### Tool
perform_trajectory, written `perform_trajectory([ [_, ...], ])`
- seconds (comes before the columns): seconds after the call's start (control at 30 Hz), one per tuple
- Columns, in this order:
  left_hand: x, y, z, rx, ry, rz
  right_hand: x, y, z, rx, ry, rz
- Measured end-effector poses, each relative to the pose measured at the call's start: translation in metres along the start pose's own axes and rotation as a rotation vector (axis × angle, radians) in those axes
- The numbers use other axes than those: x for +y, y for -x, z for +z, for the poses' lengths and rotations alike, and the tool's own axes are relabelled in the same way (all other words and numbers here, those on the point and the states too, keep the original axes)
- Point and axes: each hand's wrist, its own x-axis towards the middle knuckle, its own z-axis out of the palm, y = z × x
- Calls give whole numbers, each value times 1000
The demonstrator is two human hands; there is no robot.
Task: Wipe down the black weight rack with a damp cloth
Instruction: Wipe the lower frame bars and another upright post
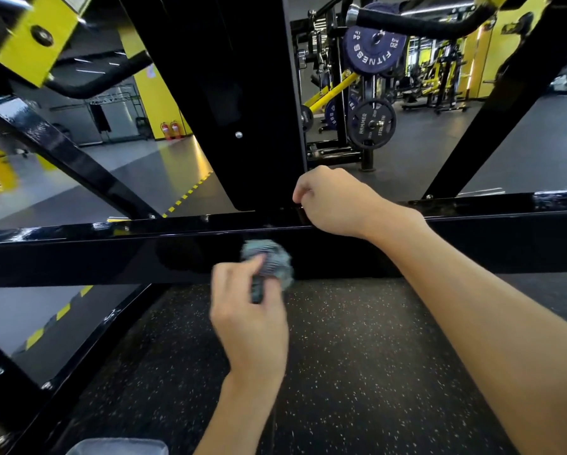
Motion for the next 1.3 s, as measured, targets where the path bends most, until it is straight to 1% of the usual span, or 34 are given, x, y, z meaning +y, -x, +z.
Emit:
perform_trajectory([
  [0.03, 0, -4, -4, 52, 0, -74, 1, 0, -1, 6, -4, -5],
  [0.07, 2, -6, -7, 65, 6, -123, 2, 0, -1, 14, -13, -11],
  [0.13, 7, -9, -15, 9, 68, -196, 5, -3, 1, 63, -33, -29],
  [0.17, 7, -11, -19, -40, 132, -248, 8, -4, 1, 120, -40, -44],
  [0.2, 7, -14, -25, -88, 214, -331, 9, -3, 2, 200, -58, -74],
  [0.27, 10, -22, -38, -153, 471, -586, 5, 6, 2, 380, -137, -190],
  [0.33, 15, -28, -49, -208, 770, -847, -11, 31, 4, 471, -216, -317],
  [0.37, 18, -32, -54, -248, 903, -942, -20, 47, 7, 448, -245, -358],
  [0.4, 20, -35, -58, -288, 1016, -1011, -28, 62, 12, 367, -260, -384],
  [0.47, 20, -39, -67, -362, 1168, -1081, -44, 87, 24, 115, -213, -382],
  [0.5, 21, -40, -70, -393, 1207, -1099, -46, 94, 32, 32, -179, -379],
  [0.53, 23, -40, -73, -415, 1226, -1113, -46, 100, 40, 5, -162, -372],
  [0.57, 25, -39, -75, -425, 1215, -1115, -45, 103, 46, 22, -159, -360],
  [0.6, 26, -38, -78, -430, 1160, -1092, -45, 105, 50, 58, -155, -353],
  [0.67, 29, -34, -81, -463, 959, -987, -41, 108, 54, 147, -128, -352],
  [0.73, 33, -33, -88, -542, 825, -859, -40, 112, 57, 250, -119, -336],
  [0.8, 34, -32, -93, -637, 677, -668, -44, 115, 60, 315, -97, -345],
  [0.83, 33, -32, -94, -682, 590, -567, -47, 117, 62, 321, -83, -353],
  [0.87, 32, -30, -93, -711, 525, -505, -53, 118, 64, 308, -88, -344],
  [0.93, 25, -28, -88, -695, 447, -473, -62, 121, 63, 245, -158, -282],
  [1.0, 19, -28, -82, -605, 382, -448, -64, 126, 52, 91, -250, -226],
  [1.03, 18, -28, -80, -545, 339, -413, -63, 127, 44, 16, -253, -215],
  [1.07, 18, -30, -78, -481, 291, -360, -62, 126, 35, 6, -230, -206],
  [1.1, 18, -33, -75, -422, 247, -295, -60, 120, 28, 93, -202, -187],
  [1.17, 19, -37, -65, -364, 156, -132, -53, 94, 15, 413, -185, -106],
  [1.2, 18, -39, -58, -361, 108, -29, -51, 76, 11, 522, -180, -48],
  [1.23, 16, -39, -50, -366, 60, 74, -49, 60, 9, 562, -158, -3],
  [1.3, 15, -38, -32, -392, -18, 226, -42, 35, 14, 498, -62, 52],
])
